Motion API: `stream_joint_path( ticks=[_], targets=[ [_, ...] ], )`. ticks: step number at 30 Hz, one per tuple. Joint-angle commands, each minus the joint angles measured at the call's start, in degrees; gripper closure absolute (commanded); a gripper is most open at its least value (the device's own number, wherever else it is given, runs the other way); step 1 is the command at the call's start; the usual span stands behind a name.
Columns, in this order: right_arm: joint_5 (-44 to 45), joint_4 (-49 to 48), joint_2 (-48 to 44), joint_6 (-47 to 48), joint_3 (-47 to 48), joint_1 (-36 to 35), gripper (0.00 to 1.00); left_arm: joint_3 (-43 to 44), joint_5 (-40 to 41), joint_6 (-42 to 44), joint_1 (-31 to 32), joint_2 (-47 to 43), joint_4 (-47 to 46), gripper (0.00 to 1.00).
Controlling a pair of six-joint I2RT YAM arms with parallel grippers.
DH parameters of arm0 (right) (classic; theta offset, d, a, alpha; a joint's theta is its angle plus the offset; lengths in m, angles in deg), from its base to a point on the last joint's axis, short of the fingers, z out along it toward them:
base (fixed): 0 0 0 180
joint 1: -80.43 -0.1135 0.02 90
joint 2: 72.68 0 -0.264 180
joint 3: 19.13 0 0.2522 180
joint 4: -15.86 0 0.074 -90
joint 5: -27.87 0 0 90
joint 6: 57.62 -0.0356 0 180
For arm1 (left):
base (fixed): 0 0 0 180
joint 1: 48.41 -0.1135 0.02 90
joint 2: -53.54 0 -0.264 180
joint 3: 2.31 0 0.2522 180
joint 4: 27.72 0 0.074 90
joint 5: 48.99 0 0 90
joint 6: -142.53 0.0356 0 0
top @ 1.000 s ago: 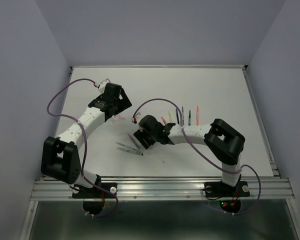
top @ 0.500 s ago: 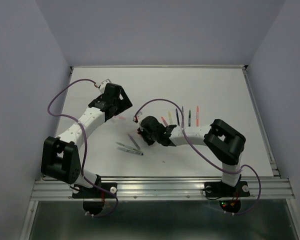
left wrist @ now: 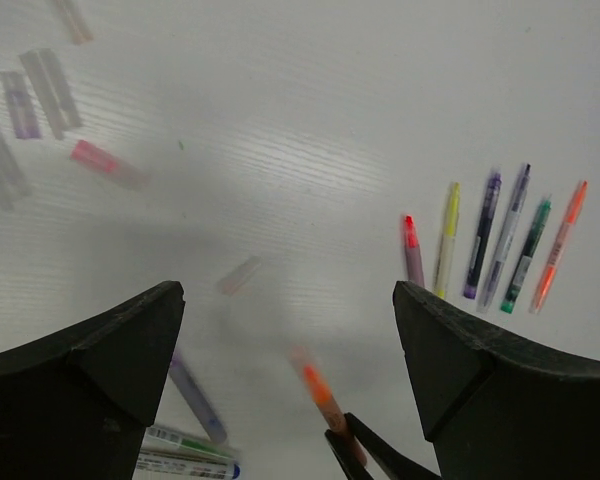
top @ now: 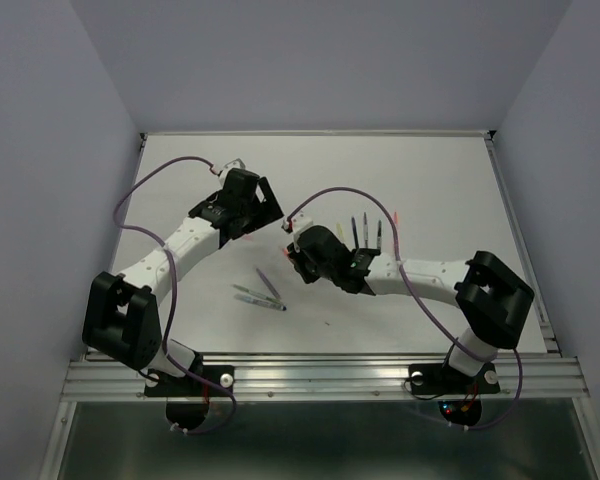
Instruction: Open the pen caps
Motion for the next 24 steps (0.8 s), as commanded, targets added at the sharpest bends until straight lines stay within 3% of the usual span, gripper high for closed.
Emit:
stream_joint_path(
  ticks=[1,13,17,24],
  targets=[
    [5.5,-1.8,-3.7,-2.6,2.6,-0.3,0.99,3.4,-1.1,-1.1,3.6,-1.3,-2.4,0.03],
    [15.2,-1.8,-3.5,-7.4,6.4,0.2,0.99,4.3,-0.5,-2.6,6.1,-0.4,-3.8,0.21],
    [15.6,-4.6,-4.0,-7.6,6.4,0.2,0.99,4.3,-0.8,-3.1,6.4,-0.3,-4.2,0.21],
    [16.4,-5.1,-3.4,-7.8,7.7,0.2,0.99,4.5,-1.5,-3.8,7.2,-0.2,-5.3,0.34]
  ],
)
